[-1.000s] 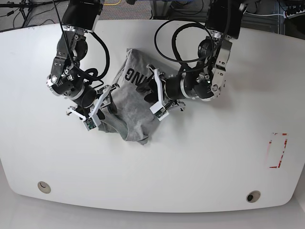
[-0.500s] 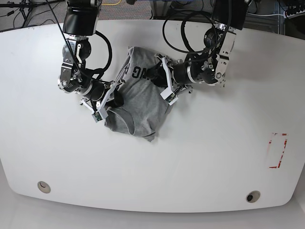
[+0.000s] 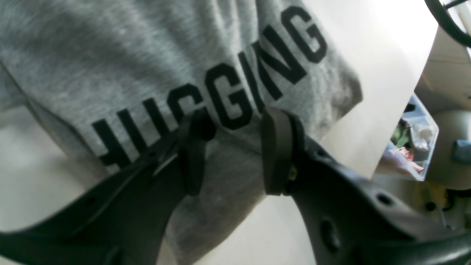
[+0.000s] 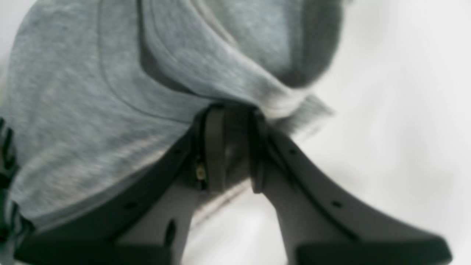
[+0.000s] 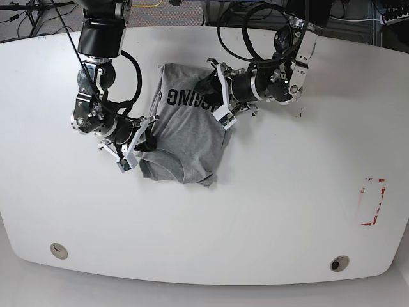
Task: Fold the T-shirt properly
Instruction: 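Grasp the folded shirt with both grippers at its printed side, then carry the folded shirt with the left gripper toward the red-marked corner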
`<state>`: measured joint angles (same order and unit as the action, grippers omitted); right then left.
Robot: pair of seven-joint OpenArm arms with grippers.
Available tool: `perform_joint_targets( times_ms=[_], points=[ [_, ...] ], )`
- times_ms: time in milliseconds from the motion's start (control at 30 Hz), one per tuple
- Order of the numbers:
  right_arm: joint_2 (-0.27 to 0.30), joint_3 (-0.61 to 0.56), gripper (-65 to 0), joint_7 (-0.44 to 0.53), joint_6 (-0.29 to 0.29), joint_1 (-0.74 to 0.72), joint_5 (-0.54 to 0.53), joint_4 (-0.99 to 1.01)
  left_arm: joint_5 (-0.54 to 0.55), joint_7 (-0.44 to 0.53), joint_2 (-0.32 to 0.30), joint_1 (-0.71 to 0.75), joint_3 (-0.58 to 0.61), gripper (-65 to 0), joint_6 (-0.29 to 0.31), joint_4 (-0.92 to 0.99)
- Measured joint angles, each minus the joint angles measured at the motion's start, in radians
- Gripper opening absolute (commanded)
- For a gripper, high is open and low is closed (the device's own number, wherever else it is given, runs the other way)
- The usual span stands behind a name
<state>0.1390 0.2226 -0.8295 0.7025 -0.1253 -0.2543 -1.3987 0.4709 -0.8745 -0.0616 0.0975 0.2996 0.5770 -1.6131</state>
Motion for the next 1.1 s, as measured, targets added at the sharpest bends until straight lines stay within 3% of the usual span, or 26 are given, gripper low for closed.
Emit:
perform_joint_targets(
  times_ms=[433, 633, 833, 900, 1000, 1100],
  points=[
    [0.004, 0.013, -54.1, -0.181, -0.004, 0.001, -0.004, -0.355, -0.005, 0.000, 0.015, -0.087, -0.003, -42.4, -0.012, -0.095],
    [0.032, 0.073, -54.1, -0.204, -0.003, 0.009, -0.008, -0.435, -0.075, 0.055, 0.084, -0.149, 0.074, -40.8, -0.161, -0.093],
    [0.065, 0.133, -54.1, -0.223, -0.003, 0.014, -0.004, -0.450, -0.229, 0.145, 0.163, -0.204, 0.228, -40.1, -0.199, -0.025],
    [0.072, 0.144, -54.1, -0.222, -0.003, 0.014, -0.004, -0.451, -0.286, 0.185, 0.190, -0.196, 0.259, -40.1, -0.238, 0.000],
    [0.080, 0.162, -54.1, -0.222, -0.003, 0.014, -0.006, -0.451, -0.399, 0.243, 0.212, -0.174, 0.295, -40.1, -0.334, 0.034],
    [0.089, 0.181, -54.1, -0.222, -0.003, 0.014, -0.007, -0.451, -0.507, 0.301, 0.208, -0.146, 0.337, -40.1, -0.469, 0.058]
  ],
)
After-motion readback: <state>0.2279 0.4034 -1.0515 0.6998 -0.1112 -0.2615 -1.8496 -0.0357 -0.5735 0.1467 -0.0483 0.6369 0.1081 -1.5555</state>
